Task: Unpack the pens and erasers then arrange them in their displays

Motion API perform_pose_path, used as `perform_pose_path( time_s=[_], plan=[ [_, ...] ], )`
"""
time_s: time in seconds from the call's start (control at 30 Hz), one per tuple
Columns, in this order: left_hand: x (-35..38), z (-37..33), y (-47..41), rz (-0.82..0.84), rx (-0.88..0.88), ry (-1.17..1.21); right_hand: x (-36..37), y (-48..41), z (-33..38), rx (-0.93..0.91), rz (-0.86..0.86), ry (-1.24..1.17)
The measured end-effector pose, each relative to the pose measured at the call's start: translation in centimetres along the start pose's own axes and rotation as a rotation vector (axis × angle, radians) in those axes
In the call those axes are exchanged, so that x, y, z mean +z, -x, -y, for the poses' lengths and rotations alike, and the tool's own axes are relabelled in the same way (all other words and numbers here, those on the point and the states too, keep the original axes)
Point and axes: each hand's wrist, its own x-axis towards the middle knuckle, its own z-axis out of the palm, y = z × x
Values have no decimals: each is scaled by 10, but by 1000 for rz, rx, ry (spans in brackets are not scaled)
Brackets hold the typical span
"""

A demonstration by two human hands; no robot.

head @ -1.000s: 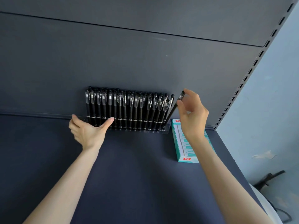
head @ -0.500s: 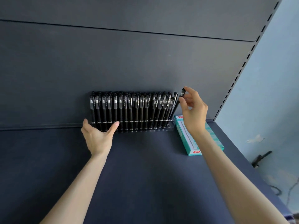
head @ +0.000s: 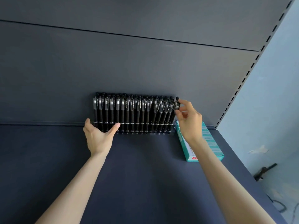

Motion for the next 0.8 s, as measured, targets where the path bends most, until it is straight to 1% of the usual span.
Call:
perform_pose_path(
  time_s=[0.17, 0.4, 0.57, 0.67, 0.8],
  plan=[
    [-1, 0, 1, -3, 3, 3, 3, 0, 0, -3, 26, 8],
    [-2, -1, 2, 0, 8, 8, 1, 3, -1, 5, -2, -6],
    [-3, -1, 2, 3, 8, -1, -4, 6, 2, -3, 7, 5],
    [-4, -1, 3, 15, 12, 10, -5, 7, 4, -7, 12, 30],
    [-12, 0, 7, 25, 18, 41, -14, 9, 9, -20, 25, 122]
  ],
)
